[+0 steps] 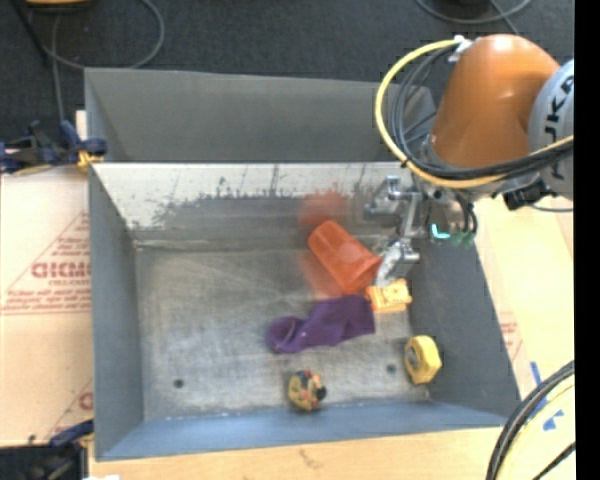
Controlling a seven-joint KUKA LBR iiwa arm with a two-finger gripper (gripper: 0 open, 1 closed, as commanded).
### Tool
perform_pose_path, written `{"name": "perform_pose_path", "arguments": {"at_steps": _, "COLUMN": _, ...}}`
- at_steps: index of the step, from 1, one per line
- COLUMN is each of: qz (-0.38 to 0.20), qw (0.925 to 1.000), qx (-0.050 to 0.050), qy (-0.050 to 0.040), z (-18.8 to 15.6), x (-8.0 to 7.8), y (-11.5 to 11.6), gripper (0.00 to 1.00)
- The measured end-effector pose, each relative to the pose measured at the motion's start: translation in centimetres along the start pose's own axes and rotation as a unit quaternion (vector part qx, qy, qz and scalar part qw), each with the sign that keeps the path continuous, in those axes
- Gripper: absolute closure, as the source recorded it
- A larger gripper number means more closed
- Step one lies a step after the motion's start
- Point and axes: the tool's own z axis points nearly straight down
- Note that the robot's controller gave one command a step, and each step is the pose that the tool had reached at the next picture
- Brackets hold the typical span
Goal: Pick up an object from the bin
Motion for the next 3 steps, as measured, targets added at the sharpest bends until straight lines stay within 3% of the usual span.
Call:
{"name": "perform_pose_path", "arguments": {"at_steps": 1, "qz": -0.001, "qw": 1.0000, "qx": 0.001, "qy": -0.0040, "z": -0.5, "x": -0.1, "y": 0.0, "gripper": 0.00}}
{"name": "perform_pose_path", "arguments": {"at_steps": 2, "qz": -0.051, "qw": 0.9987, "qx": 0.001, "qy": -0.0053, "z": 4.4, "x": 1.2, "y": -1.3, "gripper": 0.00}}
{"name": "perform_pose_path", "arguments": {"at_steps": 3, "qz": -0.230, "qw": 0.9733, "qx": 0.001, "qy": -0.0032, "z": 7.0, "x": 4.5, "y": -3.8, "gripper": 0.00}}
